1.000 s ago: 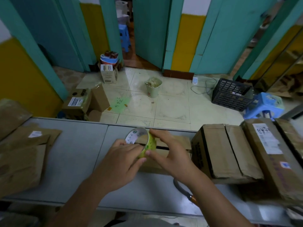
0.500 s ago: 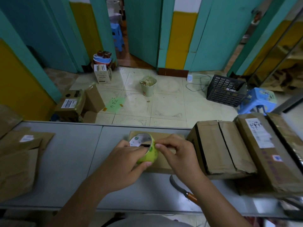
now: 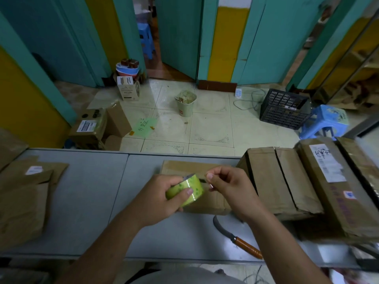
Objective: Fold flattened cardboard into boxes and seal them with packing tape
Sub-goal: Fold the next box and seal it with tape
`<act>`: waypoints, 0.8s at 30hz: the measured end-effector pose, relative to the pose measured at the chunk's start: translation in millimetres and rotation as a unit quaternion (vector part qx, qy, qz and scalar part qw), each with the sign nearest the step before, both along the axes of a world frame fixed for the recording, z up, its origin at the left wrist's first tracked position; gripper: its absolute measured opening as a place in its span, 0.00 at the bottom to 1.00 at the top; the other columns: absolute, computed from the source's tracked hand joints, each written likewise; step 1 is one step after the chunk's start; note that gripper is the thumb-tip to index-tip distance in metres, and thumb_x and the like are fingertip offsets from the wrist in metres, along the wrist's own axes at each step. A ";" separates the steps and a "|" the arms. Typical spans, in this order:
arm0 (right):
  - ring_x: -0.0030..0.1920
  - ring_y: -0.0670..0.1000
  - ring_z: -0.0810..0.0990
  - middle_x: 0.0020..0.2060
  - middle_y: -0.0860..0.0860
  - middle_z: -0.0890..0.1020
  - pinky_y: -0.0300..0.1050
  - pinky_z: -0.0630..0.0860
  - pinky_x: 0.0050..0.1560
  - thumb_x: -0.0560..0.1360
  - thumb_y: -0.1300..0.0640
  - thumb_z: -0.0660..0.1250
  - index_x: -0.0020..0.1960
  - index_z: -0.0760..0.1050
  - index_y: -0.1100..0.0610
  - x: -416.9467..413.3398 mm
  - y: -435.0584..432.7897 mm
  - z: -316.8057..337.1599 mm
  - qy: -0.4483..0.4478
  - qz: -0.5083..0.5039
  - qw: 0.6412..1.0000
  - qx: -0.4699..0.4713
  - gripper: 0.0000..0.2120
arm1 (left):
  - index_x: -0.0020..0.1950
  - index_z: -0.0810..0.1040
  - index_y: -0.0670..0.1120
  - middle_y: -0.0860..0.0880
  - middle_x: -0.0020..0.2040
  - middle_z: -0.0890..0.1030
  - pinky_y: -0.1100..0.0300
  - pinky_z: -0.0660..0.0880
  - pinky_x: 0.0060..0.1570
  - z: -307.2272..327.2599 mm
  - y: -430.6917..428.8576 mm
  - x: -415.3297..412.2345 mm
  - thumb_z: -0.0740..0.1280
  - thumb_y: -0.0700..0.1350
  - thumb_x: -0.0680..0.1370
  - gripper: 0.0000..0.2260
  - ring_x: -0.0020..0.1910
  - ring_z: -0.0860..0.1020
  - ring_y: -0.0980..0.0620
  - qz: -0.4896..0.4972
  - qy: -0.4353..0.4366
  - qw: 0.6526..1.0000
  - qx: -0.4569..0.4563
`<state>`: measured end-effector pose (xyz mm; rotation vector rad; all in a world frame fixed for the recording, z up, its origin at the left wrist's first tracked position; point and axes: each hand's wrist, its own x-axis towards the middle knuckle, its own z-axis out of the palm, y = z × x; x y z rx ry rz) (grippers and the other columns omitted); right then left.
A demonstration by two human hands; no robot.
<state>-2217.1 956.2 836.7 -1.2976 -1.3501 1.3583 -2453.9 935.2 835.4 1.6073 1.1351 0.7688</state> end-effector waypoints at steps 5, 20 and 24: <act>0.41 0.53 0.83 0.39 0.59 0.85 0.47 0.83 0.48 0.81 0.63 0.70 0.47 0.85 0.61 9.2 -3.7 9.2 -0.001 0.012 1.000 0.011 0.06 | 0.43 0.82 0.51 0.54 0.33 0.85 0.51 0.85 0.36 -4.5 14.4 -5.6 0.67 0.67 0.78 0.20 0.30 0.85 0.56 0.023 0.186 0.982 -0.033; 0.44 0.57 0.77 0.46 0.63 0.79 0.48 0.77 0.49 0.73 0.60 0.73 0.54 0.80 0.69 16.6 6.2 -17.0 0.192 -0.101 0.966 -0.144 0.15 | 0.39 0.85 0.50 0.44 0.36 0.85 0.58 0.82 0.36 -6.1 17.1 -37.2 0.78 0.54 0.76 0.10 0.35 0.86 0.47 -0.036 -0.141 0.987 -0.072; 0.47 0.57 0.81 0.48 0.62 0.84 0.45 0.82 0.49 0.74 0.57 0.73 0.53 0.82 0.65 33.5 8.6 -3.3 0.088 -0.082 0.989 -0.085 0.13 | 0.34 0.82 0.52 0.50 0.28 0.77 0.57 0.74 0.31 -13.8 27.5 -52.8 0.73 0.63 0.76 0.17 0.28 0.77 0.51 -0.003 0.042 0.999 -0.005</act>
